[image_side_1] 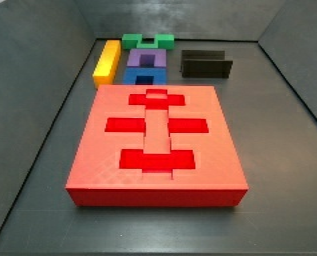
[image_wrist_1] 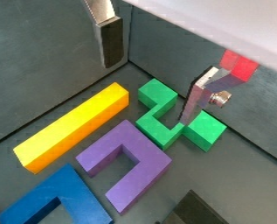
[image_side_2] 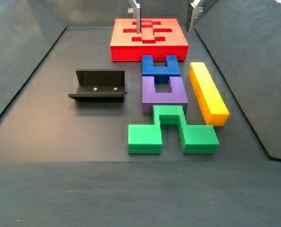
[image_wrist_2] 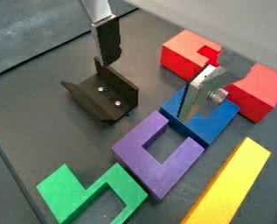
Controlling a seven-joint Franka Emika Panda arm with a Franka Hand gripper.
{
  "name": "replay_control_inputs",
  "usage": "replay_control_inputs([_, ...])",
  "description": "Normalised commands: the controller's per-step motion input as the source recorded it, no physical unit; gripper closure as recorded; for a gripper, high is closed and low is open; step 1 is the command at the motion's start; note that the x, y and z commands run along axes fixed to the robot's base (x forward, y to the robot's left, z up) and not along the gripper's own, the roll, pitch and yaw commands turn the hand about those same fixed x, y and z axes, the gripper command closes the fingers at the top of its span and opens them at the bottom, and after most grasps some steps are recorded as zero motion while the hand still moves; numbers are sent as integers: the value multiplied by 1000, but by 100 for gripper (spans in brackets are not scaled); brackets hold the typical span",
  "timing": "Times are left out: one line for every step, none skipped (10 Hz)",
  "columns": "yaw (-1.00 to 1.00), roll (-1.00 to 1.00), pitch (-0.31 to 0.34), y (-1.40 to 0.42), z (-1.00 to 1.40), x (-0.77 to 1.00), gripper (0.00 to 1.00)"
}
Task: Pick up the purple object. Move up. Place the purple object on the fixture. Regrasp the purple object. Move to above the board. Insert the purple object.
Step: Pick up the purple object.
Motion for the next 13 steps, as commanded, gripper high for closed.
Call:
replay_control_inputs([0,0,0,-29,-74,0,0])
replay_control_inputs([0,-53,-56,0,-143,0,0])
replay_control_inputs([0,-1,0,0,-140,37,0])
replay_control_inputs([0,0,0,0,-129,31,0])
replay_control_inputs([0,0,-3,0,-254,57,0])
replay_control_inputs([0,4,-3,0,-363,83,0])
replay_control_inputs([26,0,-44,0,-489,66,0])
replay_control_inputs([0,0,-133,-166,-774,0,0])
replay_control_inputs([0,84,-111,-469,-657,60,0])
replay_control_inputs([-134,239,0,-666,-317,486,0])
replay_control_inputs([-151,170,26,-491,-374,649,0])
replay_control_inputs([-31,0,104,-126,-463,620,0])
replay_control_inputs([0,0,11,0,-446,374,0])
